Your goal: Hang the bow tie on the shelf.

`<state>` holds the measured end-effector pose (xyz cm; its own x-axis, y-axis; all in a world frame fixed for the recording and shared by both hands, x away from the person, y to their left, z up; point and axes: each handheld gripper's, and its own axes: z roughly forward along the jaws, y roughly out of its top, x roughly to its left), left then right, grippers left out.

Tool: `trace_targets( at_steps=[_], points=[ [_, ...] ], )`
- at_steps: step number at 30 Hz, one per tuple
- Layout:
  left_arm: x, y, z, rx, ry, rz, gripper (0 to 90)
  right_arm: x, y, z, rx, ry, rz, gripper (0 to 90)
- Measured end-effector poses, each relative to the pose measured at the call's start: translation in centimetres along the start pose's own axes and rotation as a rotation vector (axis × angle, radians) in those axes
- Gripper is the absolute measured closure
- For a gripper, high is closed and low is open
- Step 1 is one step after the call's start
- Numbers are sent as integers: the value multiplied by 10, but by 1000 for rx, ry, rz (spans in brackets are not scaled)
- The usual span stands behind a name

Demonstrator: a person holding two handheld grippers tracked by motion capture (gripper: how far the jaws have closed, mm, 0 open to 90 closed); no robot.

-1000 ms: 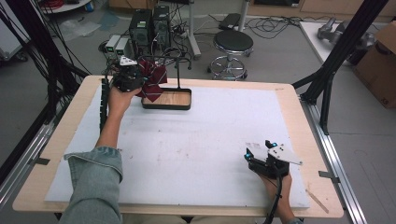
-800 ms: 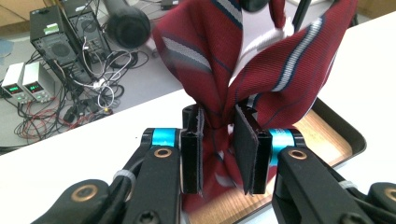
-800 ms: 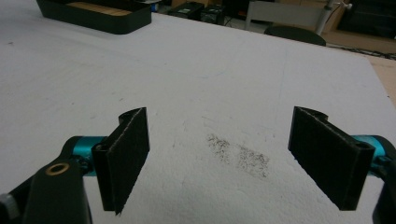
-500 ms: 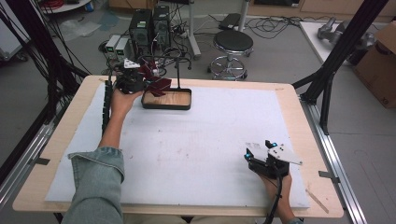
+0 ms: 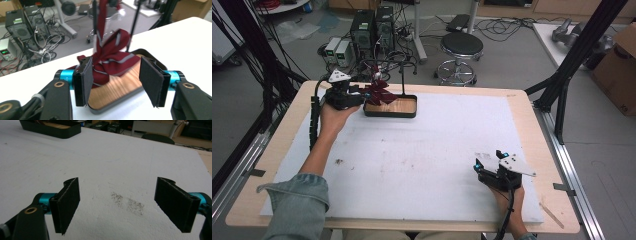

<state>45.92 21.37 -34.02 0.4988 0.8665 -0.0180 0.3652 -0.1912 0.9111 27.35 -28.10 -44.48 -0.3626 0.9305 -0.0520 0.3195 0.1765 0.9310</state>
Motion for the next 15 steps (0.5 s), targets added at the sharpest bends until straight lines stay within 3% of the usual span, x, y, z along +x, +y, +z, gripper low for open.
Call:
trace_targets(
  at_steps=[2,3,5,15],
  points=[
    [-8,-6,-16,-39,-30,4,402,0,0,0,0,1,0,196],
    [-8,-6,-16,-39,-30,4,386,0,0,0,0,1,0,196],
    [-18,-13,-31,-87,-42,6,367,0,0,2,4,3,2,196],
    [-50,-49,-71,-153,-65,34,274,1,1,3,3,3,-9,196]
  ],
)
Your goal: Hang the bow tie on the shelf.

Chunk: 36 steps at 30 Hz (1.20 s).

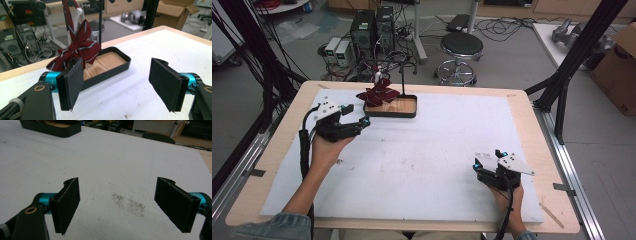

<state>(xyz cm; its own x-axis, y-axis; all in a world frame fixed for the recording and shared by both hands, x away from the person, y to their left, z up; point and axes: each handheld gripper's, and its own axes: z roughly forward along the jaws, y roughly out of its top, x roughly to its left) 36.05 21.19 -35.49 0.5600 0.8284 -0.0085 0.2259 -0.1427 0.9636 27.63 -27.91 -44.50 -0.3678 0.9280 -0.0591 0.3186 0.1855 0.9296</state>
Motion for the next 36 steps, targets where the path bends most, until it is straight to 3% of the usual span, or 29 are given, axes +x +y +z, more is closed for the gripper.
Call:
trace_targets(
  at_steps=[4,9,12,16,17,26,36],
  points=[
    [-11,-18,-21,-36,20,5,245,0,0,0,1,1,1,196],
    [-15,-33,-41,-49,20,1,233,0,0,0,2,1,5,196],
    [-18,-45,-53,-61,54,-1,207,0,0,0,3,0,6,196],
    [-21,-58,-62,-70,66,-14,196,1,0,0,4,-1,5,196],
    [-24,-66,-67,-71,77,0,195,0,0,0,5,-2,2,196],
    [-33,-91,-73,-43,86,10,188,0,0,0,5,0,5,196],
    [-30,-97,-73,-38,106,-2,188,1,0,0,10,-1,5,196]
  ],
)
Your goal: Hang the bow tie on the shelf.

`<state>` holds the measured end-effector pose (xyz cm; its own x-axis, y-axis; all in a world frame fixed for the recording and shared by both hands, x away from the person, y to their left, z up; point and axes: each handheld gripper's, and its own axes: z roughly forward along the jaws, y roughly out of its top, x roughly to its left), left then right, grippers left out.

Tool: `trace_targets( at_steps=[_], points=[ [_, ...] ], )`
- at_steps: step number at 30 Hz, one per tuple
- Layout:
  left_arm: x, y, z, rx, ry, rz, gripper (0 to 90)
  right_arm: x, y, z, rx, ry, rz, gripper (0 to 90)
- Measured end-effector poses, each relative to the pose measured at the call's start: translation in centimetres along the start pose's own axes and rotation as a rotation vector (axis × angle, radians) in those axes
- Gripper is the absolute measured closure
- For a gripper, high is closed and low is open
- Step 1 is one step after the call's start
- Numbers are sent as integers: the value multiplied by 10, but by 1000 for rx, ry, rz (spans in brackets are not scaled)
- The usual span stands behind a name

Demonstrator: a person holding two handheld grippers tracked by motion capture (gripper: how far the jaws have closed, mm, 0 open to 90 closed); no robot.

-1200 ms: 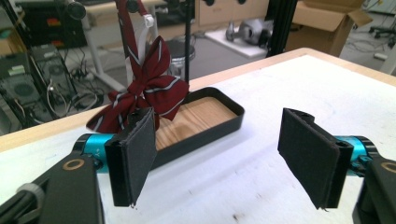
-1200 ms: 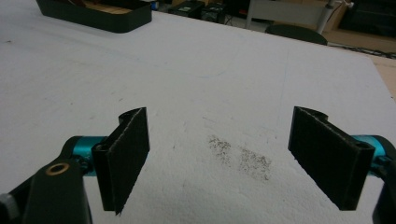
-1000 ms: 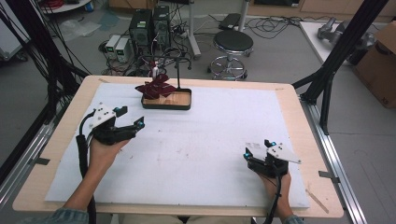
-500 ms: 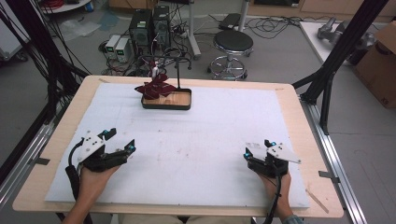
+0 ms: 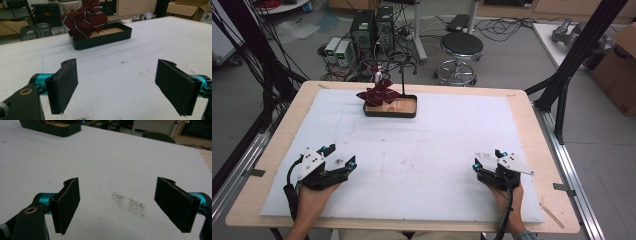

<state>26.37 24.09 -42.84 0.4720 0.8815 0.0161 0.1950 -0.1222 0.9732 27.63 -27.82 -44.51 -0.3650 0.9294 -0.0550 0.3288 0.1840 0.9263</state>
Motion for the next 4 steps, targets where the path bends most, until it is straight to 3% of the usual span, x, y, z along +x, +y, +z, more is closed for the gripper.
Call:
trace_targets(
  at_steps=[4],
  points=[
    [0,1,-1,-2,9,10,188,0,0,0,-1,1,0,196]
  ],
)
